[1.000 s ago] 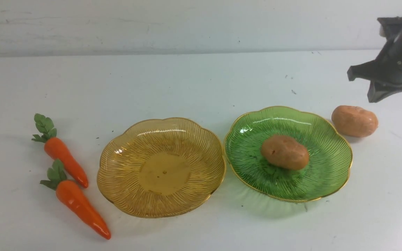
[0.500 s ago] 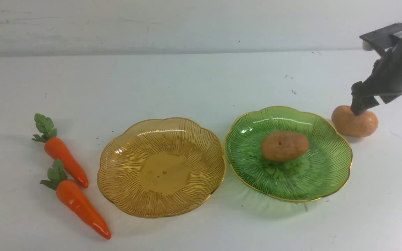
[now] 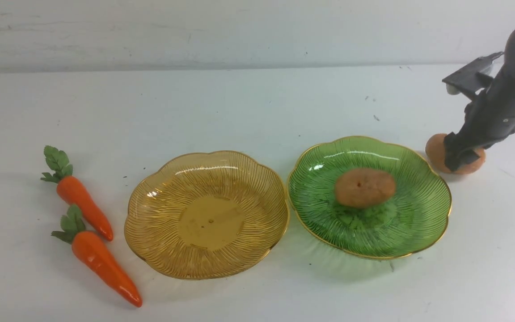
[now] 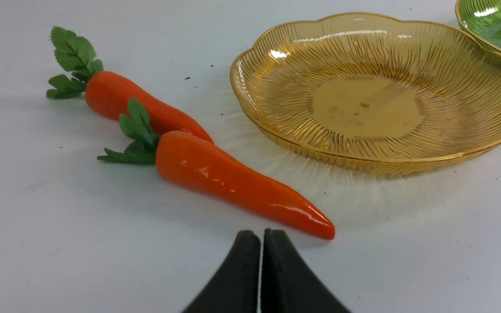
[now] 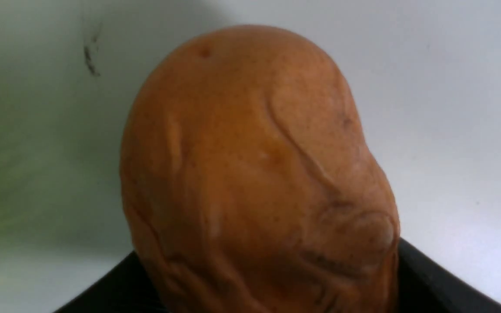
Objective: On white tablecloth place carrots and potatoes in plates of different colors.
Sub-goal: 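Put the potato onto the plate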
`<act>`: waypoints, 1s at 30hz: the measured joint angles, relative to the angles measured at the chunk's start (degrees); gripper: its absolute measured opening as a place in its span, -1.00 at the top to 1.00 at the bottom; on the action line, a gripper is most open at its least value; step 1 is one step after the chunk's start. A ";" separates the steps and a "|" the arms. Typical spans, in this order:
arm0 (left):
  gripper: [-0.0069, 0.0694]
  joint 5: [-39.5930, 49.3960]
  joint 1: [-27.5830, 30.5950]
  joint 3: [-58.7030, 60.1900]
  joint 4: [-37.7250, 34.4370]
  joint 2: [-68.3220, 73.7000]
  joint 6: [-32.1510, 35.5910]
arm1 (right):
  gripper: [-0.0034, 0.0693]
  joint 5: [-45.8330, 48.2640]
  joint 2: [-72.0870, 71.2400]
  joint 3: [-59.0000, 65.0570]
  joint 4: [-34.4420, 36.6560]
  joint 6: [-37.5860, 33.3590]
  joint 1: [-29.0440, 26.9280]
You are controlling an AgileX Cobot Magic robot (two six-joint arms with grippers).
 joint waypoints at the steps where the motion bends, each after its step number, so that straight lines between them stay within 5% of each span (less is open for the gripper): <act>1: 0.83 0.00 0.00 0.00 0.00 0.00 -0.05 | -0.60 1.63 -0.37 0.00 -0.92 0.72 0.00; 6: 0.83 0.00 0.00 0.00 0.00 0.00 -0.11 | -0.60 7.02 -4.73 -0.81 -1.34 6.91 0.00; 12: 0.83 0.00 0.00 0.00 0.00 0.00 -0.11 | -0.60 7.33 -15.21 3.46 7.72 25.22 0.00; 17: 0.83 0.00 0.00 0.00 0.00 0.00 -0.11 | -0.60 7.52 -19.78 16.43 16.25 21.20 4.01; 22: 0.83 0.00 0.00 0.00 0.00 0.00 -0.16 | -0.60 3.80 -17.34 21.98 14.44 19.93 11.27; 30: 0.83 0.00 0.00 0.00 0.00 0.00 -0.16 | -0.68 0.43 -16.81 21.98 12.67 22.07 14.45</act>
